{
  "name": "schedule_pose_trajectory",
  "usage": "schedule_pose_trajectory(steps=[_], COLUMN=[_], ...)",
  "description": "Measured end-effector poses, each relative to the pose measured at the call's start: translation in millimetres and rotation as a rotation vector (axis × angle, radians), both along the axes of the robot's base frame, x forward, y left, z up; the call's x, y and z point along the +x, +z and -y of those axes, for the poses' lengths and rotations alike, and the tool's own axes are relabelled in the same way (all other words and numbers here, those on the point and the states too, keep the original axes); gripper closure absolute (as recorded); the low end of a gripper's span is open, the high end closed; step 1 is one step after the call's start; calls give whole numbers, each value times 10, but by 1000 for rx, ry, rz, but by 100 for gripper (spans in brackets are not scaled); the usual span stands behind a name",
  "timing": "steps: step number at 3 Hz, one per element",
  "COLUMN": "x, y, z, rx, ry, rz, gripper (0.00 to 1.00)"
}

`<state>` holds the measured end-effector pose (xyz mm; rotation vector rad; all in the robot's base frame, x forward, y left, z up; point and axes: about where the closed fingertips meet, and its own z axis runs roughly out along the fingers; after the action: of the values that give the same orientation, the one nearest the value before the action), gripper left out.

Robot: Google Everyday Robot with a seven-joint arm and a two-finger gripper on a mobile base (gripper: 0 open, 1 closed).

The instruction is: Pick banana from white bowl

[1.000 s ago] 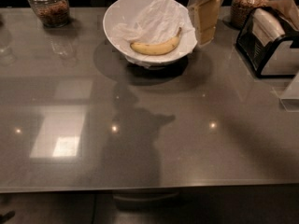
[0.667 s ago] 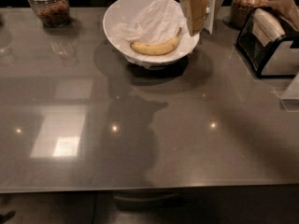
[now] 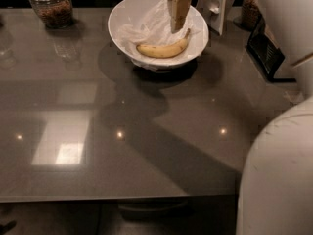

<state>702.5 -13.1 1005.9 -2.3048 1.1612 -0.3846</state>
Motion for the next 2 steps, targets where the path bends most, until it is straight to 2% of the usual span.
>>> schedule_pose_trajectory(steps=[1, 2], x=[208, 326], y=[-240, -476], z=[-74, -34], rx=[57, 86], ry=[13, -13], rz=[-80, -150], gripper=[18, 21])
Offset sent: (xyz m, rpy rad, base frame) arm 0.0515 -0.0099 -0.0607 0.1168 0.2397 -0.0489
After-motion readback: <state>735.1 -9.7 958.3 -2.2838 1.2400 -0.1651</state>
